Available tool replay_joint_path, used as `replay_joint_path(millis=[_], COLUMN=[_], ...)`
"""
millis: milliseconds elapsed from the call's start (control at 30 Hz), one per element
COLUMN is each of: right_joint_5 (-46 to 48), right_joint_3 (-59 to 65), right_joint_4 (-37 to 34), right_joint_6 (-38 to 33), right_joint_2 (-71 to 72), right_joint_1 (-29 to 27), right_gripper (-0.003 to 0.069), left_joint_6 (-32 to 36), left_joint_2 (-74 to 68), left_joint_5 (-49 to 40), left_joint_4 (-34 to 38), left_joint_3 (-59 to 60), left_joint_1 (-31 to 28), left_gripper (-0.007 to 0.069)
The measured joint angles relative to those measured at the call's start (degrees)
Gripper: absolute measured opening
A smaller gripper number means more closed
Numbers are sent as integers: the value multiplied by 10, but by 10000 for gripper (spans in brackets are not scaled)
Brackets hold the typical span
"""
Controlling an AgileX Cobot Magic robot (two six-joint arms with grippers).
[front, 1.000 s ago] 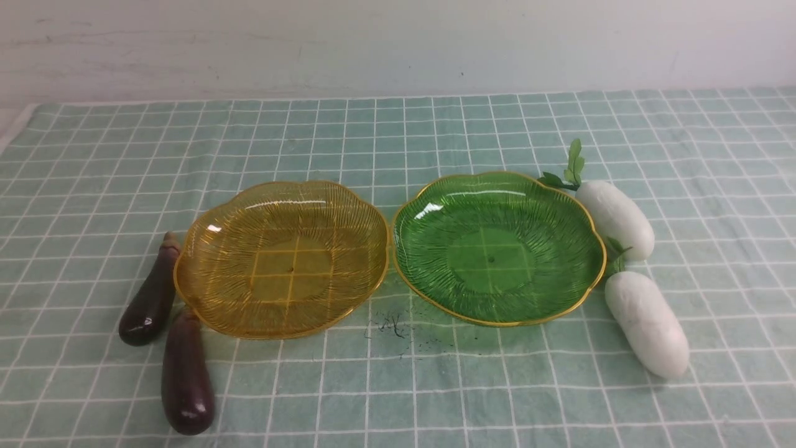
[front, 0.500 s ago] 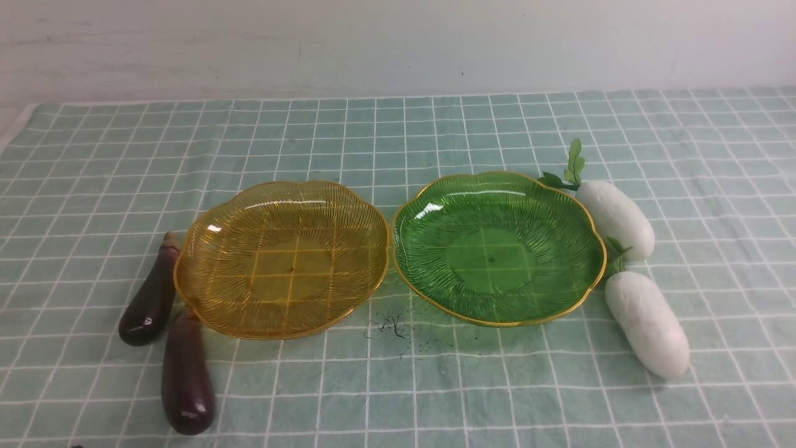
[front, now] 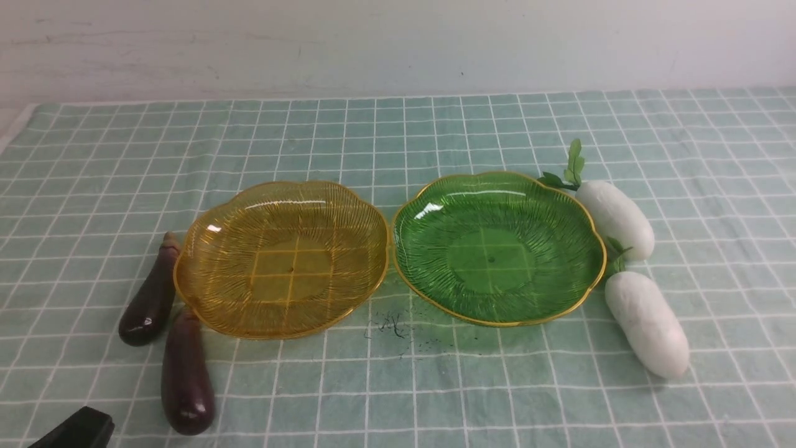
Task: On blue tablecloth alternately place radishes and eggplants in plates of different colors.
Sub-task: 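Place the white radish on the plate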
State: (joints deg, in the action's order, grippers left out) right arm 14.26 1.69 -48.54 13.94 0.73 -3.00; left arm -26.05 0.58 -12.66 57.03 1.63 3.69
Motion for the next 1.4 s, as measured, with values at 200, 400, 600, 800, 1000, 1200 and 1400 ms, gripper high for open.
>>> replay_joint_path(millis=[200, 400, 600, 800, 1000, 1200, 1400], right_joint_5=[27, 109, 339, 407, 389, 344, 277], right_joint_3=[-91, -224, -305, -378, -434, -490, -547], right_joint_4=[24, 110, 203, 200, 203, 269, 368], right_joint_6=[-162, -312, -329, -373, -398, -365, -290], right_joint_2=[-1, -110, -339, -557, -681, -774, -869], right_joint_1=[0, 0, 0, 0, 28, 82, 116], right_gripper=[-15, -15, -15, -3, 71, 195, 374], left_joint_6=[231, 385, 429, 483, 503, 507, 507], left_joint_2=[-3, -133, -389, -519, -540, -541, -542], left_joint_5=[-40, -185, -391, -387, -377, -377, -377], left_joint_4=[-24, -36, -122, -134, -133, -133, -133], left_joint_3=[-106, -218, -251, -283, -290, -290, -290], left_joint_1=[-1, -1, -1, -1, -1, -1, -1], left_gripper=[-8, -8, -8, -8, -8, -7, -7])
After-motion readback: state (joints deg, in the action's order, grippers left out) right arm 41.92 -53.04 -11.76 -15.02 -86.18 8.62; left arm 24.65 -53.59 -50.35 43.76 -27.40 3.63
